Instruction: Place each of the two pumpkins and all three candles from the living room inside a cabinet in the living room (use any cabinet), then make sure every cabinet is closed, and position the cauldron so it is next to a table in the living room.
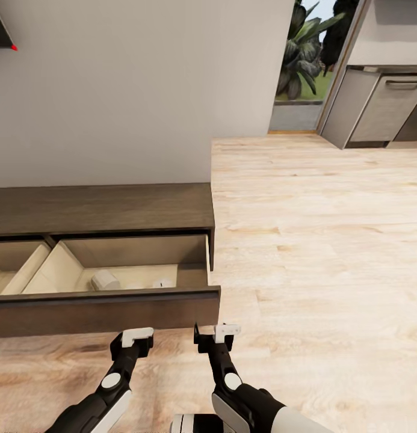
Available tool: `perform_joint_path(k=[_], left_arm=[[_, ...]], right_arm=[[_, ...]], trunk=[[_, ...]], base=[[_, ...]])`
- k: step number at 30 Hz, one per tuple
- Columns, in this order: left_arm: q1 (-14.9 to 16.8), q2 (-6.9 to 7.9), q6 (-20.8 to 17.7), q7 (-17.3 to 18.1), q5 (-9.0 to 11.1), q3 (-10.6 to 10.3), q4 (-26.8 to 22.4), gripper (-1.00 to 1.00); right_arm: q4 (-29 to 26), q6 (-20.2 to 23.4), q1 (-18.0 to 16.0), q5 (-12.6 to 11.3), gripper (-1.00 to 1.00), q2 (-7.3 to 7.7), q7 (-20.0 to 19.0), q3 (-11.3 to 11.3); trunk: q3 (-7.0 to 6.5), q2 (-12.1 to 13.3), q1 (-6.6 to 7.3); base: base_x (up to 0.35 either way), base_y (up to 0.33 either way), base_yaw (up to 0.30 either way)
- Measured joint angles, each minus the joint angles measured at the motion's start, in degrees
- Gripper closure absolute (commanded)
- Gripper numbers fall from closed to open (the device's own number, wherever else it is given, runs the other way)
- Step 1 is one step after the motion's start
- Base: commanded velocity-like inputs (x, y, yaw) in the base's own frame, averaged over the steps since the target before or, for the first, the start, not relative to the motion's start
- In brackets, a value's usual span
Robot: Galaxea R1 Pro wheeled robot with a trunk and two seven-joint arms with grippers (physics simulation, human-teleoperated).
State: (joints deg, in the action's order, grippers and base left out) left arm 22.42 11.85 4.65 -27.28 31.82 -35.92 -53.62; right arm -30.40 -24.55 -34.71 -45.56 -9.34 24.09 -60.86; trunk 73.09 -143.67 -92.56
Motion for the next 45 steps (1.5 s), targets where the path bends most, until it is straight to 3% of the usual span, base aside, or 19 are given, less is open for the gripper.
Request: perform_joint_path(k=[45], left_arm=[[-0.01, -0.07, -0.09, -0.10, 0.05, 0.00, 0.11, -1.00]], right_arm=[[0.01, 0.16, 0.02, -0.06, -1.00, 0.09, -0.83, 0.01]], trunk=[[0.00, 0.00, 0.01]], base=[[0.087, 0.000, 0.000]])
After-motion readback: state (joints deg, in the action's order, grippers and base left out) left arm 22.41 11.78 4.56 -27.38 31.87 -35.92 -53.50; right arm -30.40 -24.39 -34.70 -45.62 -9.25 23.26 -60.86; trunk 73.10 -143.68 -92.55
